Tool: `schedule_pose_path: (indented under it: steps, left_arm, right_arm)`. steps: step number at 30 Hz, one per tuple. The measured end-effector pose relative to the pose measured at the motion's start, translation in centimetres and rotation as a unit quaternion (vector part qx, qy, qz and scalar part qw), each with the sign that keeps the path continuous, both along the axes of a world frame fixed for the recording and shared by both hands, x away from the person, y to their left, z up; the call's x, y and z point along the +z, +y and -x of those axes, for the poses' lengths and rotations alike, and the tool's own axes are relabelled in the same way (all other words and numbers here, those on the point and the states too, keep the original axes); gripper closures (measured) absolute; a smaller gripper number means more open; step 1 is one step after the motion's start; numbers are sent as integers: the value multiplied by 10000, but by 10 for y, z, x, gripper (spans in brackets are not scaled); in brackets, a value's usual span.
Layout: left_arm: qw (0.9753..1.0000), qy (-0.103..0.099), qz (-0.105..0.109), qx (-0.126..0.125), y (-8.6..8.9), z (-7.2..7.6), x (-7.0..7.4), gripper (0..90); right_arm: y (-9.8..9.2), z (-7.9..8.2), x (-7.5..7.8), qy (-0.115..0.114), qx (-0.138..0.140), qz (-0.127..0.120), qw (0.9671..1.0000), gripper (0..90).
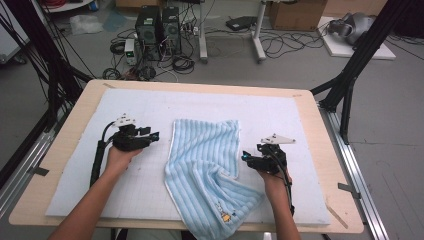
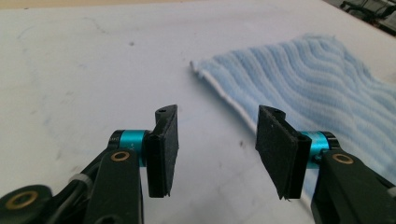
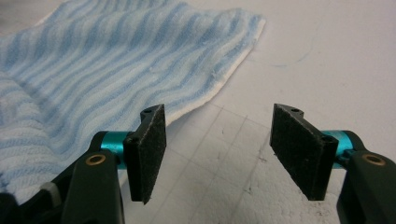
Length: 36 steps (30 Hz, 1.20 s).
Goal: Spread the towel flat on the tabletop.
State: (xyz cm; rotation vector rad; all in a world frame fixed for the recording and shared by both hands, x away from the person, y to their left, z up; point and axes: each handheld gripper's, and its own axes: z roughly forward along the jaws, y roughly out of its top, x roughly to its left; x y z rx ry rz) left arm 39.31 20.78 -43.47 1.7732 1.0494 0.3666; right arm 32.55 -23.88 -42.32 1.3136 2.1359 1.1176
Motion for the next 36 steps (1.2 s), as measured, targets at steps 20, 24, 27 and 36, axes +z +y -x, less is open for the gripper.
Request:
schedule_pose_path:
  steps: [20,24,27,36]
  left_arm:
    - [9905,185,-1348,-217,-84,-41,-15,456]
    - [9892,159,-1359,-519,-85,-40,-13,812]
    - [9864,14,-1634,-169,-80,-50,-7,841]
    - [9918,-94,-812,984,-34,-80,10,627]
  right_arm:
    - [12,1,-10,205,462,-172,9986,470]
    - [28,-2,-13,208,606,-6,9979,426]
    - [32,-2,-14,216,631,60,9978,413]
    - [28,-2,-13,31,440,-25,9990,254]
